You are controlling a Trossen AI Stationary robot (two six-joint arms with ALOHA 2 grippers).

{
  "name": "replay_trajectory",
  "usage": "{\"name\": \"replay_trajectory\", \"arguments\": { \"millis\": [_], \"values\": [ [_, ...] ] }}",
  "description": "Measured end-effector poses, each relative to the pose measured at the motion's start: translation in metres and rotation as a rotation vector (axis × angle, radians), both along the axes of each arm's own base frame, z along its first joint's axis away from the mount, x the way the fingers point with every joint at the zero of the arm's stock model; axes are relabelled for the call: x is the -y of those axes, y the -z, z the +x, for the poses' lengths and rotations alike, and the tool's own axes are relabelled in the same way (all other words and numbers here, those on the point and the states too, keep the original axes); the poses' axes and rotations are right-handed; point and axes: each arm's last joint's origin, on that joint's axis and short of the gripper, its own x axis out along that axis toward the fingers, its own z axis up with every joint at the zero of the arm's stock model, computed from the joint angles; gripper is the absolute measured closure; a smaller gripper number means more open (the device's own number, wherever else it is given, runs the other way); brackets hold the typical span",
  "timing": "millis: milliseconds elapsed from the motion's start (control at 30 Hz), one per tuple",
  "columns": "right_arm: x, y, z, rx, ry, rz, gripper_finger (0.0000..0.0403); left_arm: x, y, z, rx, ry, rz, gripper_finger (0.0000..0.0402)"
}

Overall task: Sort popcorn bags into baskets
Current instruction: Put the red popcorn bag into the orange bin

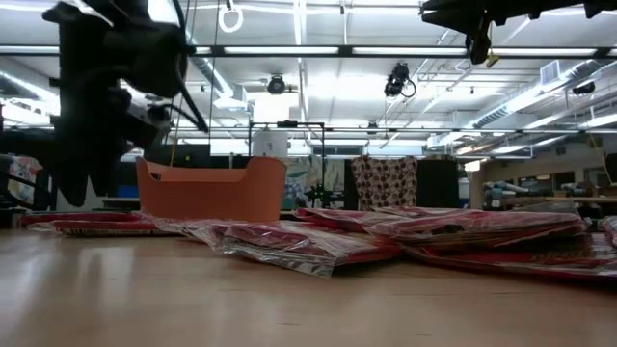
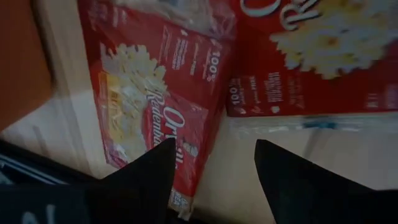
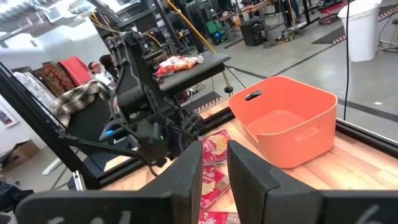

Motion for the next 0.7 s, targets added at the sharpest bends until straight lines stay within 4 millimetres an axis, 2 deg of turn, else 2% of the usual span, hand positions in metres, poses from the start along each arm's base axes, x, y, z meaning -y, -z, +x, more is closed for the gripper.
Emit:
{"name": "replay_trajectory", "arguments": {
  "millis": [567,700],
  "values": [
    [0.0,-0.001,0.0,0.012,-0.005,0.03,0.0324,-0.015,0.042,0.008,-0.246,-0.074,0.008,0.0181],
    [0.0,-0.002,0.0,0.028,-0.005,0.029,0.0324,-0.019,0.045,0.008,-0.262,-0.093,-0.006,0.0203]
  ]
}}
